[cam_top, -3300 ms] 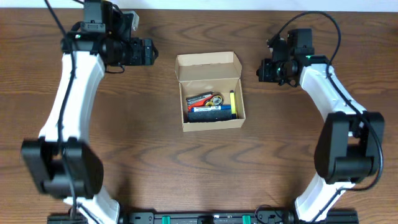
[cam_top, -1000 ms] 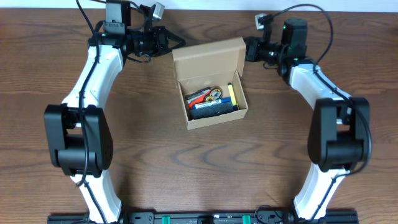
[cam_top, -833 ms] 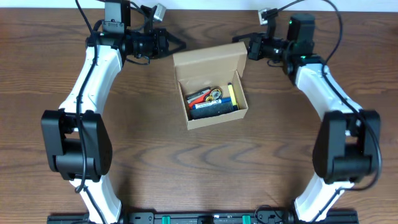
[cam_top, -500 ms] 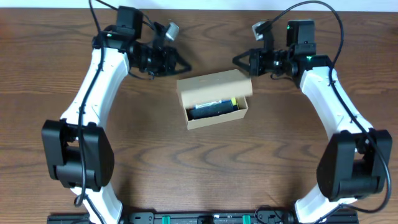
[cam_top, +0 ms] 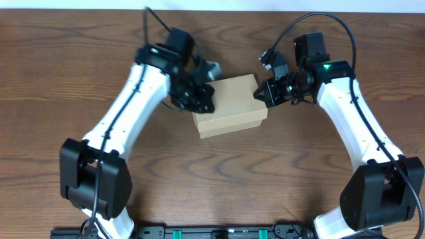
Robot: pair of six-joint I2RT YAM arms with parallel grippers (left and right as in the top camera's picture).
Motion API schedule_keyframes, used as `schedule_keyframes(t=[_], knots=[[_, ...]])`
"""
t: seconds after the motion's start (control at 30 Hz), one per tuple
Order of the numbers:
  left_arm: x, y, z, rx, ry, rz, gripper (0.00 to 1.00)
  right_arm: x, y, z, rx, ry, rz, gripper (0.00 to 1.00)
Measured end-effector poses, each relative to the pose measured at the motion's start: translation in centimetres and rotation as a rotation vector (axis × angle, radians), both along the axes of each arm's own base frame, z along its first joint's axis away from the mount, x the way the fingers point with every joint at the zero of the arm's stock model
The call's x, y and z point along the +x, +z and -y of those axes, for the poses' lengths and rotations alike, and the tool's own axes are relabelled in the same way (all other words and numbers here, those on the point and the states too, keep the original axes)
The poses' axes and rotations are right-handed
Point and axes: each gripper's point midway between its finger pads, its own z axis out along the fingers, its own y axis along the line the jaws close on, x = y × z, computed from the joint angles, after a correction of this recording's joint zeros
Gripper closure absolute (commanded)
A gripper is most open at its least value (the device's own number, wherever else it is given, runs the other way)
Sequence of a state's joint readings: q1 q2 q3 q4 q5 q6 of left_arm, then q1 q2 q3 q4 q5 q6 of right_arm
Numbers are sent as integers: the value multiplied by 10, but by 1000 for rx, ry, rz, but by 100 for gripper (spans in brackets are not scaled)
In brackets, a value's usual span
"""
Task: Pack container
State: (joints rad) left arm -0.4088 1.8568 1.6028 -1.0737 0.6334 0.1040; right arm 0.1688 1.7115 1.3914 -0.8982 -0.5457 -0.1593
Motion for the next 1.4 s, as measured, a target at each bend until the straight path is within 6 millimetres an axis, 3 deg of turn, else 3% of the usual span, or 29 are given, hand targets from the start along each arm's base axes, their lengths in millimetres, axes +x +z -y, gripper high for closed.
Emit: schedule_keyframes(t=[0.17,0.43,0.87,1.0,1.17,1.27,1.4], knots=[[-11,-27,0,44,2,-28,94,-3,-15,5,-52,3,-1,98],[-17,-43,-5,67,17,-57,94,-21,-51,11,-81,6,-54,99],[-20,-43,-10,82,31,-65,94,-21,-47,11,-75,-9,-38,99],[-17,-21,-22,88,61,6,94,-15,-29,21,-115,-75,22,99],[-9,33,-50,86,136,191,94,-5,-8,50,-234,-238,97,99],[-8,63,-69,80,189,289,94,-1,-12,59,-274,-301,92,99],[-11,93,-91,71,254,383,94,-3,-35,62,-306,-332,29,98]])
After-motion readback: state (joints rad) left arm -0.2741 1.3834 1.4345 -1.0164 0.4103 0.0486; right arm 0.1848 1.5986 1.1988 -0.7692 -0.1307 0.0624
